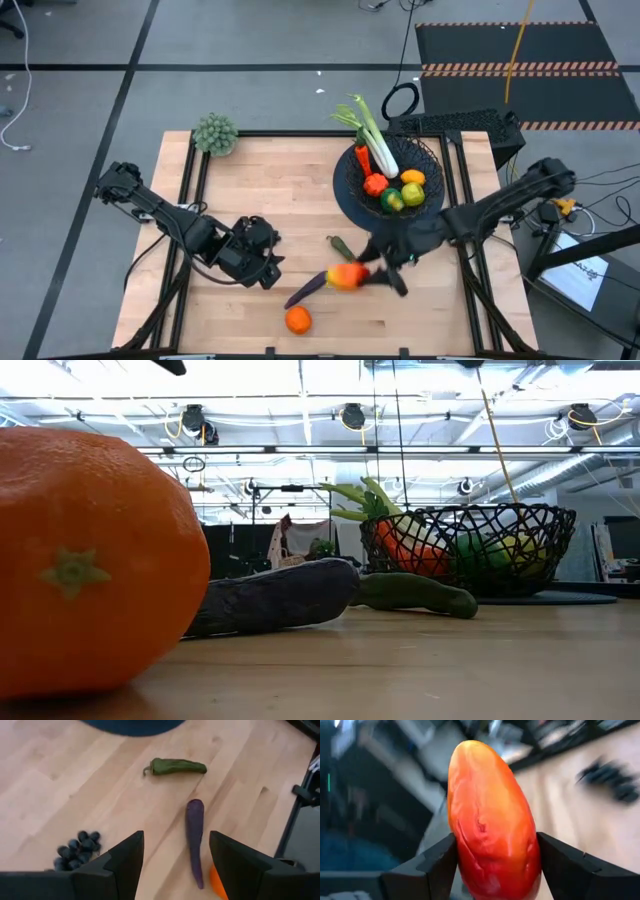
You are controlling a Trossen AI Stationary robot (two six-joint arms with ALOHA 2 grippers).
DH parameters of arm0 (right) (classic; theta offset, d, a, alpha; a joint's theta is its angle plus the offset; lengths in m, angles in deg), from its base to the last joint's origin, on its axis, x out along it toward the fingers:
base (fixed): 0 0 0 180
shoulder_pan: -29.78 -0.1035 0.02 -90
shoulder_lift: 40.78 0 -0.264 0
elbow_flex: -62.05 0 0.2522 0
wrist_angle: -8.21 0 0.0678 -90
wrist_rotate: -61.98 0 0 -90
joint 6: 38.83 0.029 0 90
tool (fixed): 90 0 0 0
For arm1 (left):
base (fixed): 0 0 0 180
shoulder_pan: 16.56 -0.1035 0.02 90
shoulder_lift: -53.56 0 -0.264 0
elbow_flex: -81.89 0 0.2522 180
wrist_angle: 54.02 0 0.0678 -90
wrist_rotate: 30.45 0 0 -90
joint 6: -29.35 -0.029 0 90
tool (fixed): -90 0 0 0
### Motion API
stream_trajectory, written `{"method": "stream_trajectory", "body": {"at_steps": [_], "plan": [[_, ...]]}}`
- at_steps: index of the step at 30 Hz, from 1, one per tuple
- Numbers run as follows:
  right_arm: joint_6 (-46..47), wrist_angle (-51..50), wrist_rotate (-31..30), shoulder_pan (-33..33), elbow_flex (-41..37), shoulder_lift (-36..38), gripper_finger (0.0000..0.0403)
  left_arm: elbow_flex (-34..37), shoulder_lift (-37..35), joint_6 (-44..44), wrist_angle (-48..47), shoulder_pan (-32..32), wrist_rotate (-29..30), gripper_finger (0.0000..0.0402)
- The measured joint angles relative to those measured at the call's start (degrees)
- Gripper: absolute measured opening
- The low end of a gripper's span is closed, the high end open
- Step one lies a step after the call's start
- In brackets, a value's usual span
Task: Build produce basket
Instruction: Put the yellow mango into the black woven basket
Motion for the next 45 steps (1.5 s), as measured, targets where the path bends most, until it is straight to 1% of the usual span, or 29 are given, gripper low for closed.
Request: {"method": "stream_trajectory", "body": {"at_steps": [5,8,12,16,19,22,27,29,31,37,43,45], "plan": [[9.2,1.1,-11.6,2.1,0.0,6.3,0.0244,0.0,-0.4,-8.2,-0.4,-1.5,0.2,0.0225],[9.9,4.6,-16.8,2.9,0.0,8.2,0.0244,0.0,-2.2,-14.5,-0.2,-2.4,0.1,0.0225],[9.2,9.6,-23.2,3.9,0.0,9.4,0.0244,0.0,-7.2,-23.8,0.4,-3.9,-0.1,0.0225],[6.8,15.3,-27.1,4.7,0.0,9.5,0.0244,0.0,-13.9,-29.1,0.7,-5.6,-0.1,0.0225],[7.3,19.7,-30.7,5.7,0.0,9.5,0.0244,0.0,-18.6,-32.6,0.7,-7.6,-0.1,0.0225],[13.5,20.7,-34.3,7.1,0.0,9.5,0.0244,0.0,-22.5,-35.9,0.7,-9.7,0.4,0.0225],[25.9,21.0,-34.9,9.8,0.0,9.7,0.0244,0.0,-26.2,-38.4,0.7,-13.7,3.7,0.0225],[28.1,21.0,-34.9,10.5,0.0,9.7,0.0244,0.0,-26.8,-39.0,0.7,-15.1,3.9,0.0225],[26.8,21.0,-34.9,11.1,0.0,9.7,0.0244,0.0,-26.9,-39.9,0.7,-16.1,3.9,0.0225],[16.1,21.0,-34.9,11.5,0.0,9.7,0.0244,0.0,-26.4,-39.8,0.7,-16.5,3.9,0.0225],[1.8,21.0,-34.9,11.4,0.0,9.7,0.0244,0.0,-26.3,-36.8,0.6,-16.5,3.9,0.0225],[-3.5,21.0,-34.9,11.6,0.0,9.7,0.0244,0.0,-26.3,-37.2,0.6,-16.5,3.9,0.0225]]}}
